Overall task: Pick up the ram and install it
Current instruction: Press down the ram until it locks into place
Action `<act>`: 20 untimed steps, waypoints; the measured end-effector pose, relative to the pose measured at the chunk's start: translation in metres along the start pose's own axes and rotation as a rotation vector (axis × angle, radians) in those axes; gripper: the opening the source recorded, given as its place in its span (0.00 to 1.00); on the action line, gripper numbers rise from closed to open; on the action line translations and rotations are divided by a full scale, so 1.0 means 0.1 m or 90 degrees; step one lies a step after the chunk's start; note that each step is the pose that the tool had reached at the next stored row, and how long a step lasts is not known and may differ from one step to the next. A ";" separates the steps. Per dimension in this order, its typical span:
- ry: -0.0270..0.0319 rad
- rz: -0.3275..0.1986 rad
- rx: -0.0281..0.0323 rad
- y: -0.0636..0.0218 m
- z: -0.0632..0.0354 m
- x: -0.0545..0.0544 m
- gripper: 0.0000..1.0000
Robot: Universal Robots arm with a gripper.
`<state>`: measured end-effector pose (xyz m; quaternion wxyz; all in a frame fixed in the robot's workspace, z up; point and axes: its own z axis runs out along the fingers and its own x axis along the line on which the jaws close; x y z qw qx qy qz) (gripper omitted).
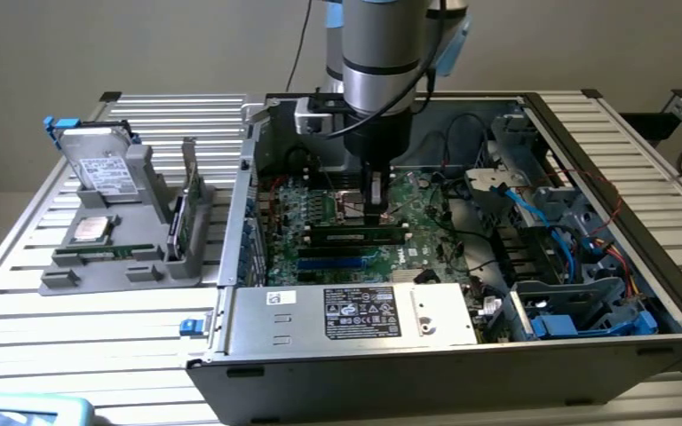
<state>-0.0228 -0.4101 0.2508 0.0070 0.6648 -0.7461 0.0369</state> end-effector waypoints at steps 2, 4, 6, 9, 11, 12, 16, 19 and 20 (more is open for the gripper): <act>0.0000 0.001 -0.0002 -0.032 0.026 -0.01 0.11; 0.0001 0.001 -0.0003 -0.066 0.048 -0.01 0.11; 0.0001 0.001 -0.0003 -0.105 0.073 -0.02 0.11; 0.0000 0.002 -0.0003 -0.133 0.121 -0.02 0.11; 0.0002 0.002 -0.0004 -0.131 0.157 -0.02 0.11; 0.0001 0.002 -0.0003 -0.130 0.176 -0.03 0.11; -0.0044 0.003 0.0001 -0.130 0.198 -0.03 0.11; -0.0044 0.005 -0.0001 -0.129 0.198 -0.03 0.11; -0.0044 0.006 -0.0001 -0.129 0.198 -0.03 0.11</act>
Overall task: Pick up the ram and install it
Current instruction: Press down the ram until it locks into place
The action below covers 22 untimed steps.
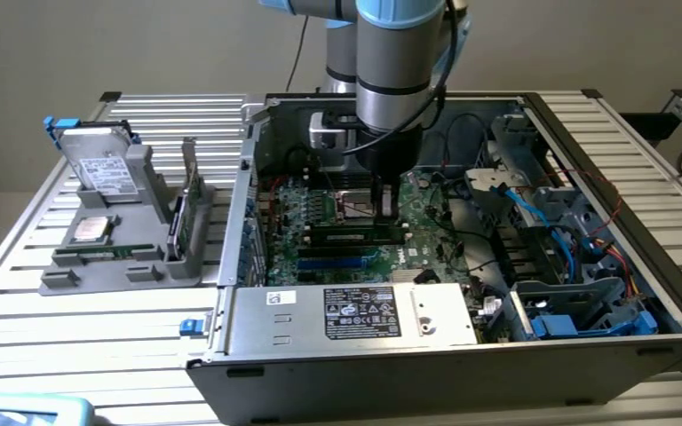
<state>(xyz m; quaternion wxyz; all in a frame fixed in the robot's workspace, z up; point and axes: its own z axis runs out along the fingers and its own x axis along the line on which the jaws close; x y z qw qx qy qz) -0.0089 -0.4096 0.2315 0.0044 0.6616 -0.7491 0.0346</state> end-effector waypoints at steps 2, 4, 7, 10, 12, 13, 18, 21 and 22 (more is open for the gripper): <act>0.0001 0.002 -0.0001 0.002 -0.001 -0.01 0.11; 0.0002 0.005 -0.0001 0.004 -0.002 -0.03 0.11; 0.0003 0.009 -0.0002 0.007 0.000 -0.06 0.11; 0.0003 0.011 -0.0004 0.008 0.028 -0.07 0.11; 0.0001 0.012 -0.0002 0.009 0.055 -0.07 0.11; 0.0002 0.013 -0.0002 0.010 0.065 -0.07 0.11; -0.0009 0.019 -0.0008 0.006 -0.053 -0.06 0.11; -0.0007 0.020 -0.0009 0.028 -0.156 -0.05 0.11; -0.0007 0.020 -0.0009 0.039 -0.176 -0.05 0.11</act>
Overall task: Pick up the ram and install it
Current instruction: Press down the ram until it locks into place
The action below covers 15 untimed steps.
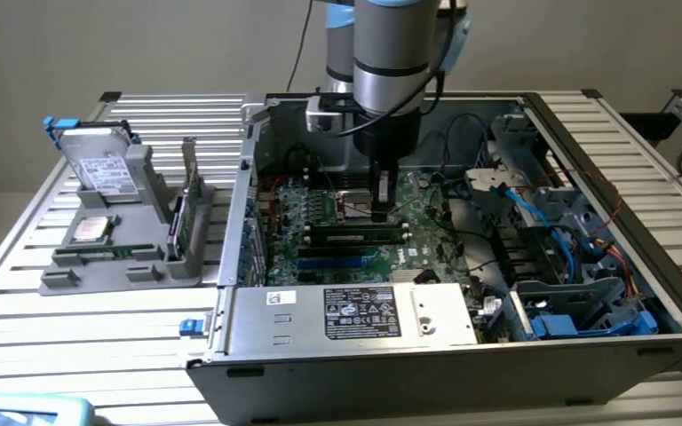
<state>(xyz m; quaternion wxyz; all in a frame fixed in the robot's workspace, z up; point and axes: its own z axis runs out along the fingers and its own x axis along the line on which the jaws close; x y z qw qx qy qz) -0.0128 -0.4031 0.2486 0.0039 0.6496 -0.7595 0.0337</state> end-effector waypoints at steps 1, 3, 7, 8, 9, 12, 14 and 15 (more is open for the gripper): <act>0.0000 0.000 0.0000 0.011 -0.019 0.00 0.11; 0.0001 0.001 0.0001 0.032 -0.059 0.01 0.11; 0.0012 0.002 0.0103 0.086 -0.070 0.02 0.11; 0.0018 0.002 0.0143 0.105 -0.071 0.02 0.11; 0.0028 0.002 0.0179 0.125 -0.071 0.02 0.11; 0.0083 0.002 0.0247 0.188 -0.068 0.03 0.11; 0.0115 0.003 0.0252 0.253 -0.066 0.04 0.11; 0.0124 0.002 0.0253 0.295 -0.062 0.05 0.11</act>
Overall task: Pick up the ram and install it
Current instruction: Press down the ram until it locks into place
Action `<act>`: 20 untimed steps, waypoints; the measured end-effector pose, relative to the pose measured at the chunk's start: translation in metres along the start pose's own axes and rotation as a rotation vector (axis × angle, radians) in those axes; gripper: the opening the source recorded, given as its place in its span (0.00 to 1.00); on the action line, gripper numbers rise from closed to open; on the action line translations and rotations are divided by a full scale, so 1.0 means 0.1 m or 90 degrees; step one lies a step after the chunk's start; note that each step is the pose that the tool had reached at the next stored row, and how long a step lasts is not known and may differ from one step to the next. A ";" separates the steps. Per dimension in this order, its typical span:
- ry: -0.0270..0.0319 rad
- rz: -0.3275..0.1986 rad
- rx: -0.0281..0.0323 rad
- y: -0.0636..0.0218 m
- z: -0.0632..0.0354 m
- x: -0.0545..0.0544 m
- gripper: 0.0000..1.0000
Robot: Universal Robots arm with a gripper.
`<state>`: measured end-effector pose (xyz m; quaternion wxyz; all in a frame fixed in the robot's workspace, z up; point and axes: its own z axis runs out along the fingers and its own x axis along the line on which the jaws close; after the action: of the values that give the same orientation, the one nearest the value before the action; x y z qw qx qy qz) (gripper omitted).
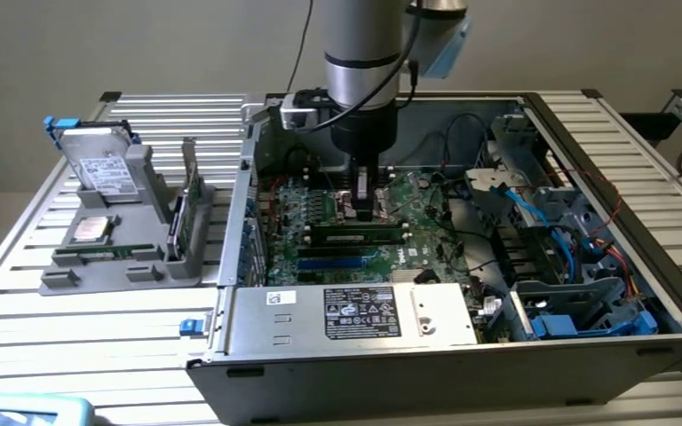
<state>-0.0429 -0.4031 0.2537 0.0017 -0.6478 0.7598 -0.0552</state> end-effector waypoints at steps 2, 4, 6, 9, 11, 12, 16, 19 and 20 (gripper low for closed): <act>0.0002 0.000 0.0001 0.091 0.010 0.01 0.11; 0.0002 0.000 0.0001 0.181 0.036 0.02 0.11; 0.0001 0.000 0.0005 0.238 0.068 0.03 0.11; -0.0016 -0.001 0.0013 0.239 0.094 0.03 0.11; -0.0025 -0.001 0.0012 0.230 0.105 0.03 0.11; -0.0029 -0.002 0.0012 0.228 0.111 0.03 0.11; -0.0042 -0.004 0.0016 0.216 0.150 0.02 0.11; -0.0047 -0.005 0.0025 0.214 0.176 0.02 0.11; -0.0047 -0.005 0.0026 0.214 0.183 0.02 0.11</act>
<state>-0.0628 -0.4028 0.2337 0.0057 -0.6511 0.7570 -0.0544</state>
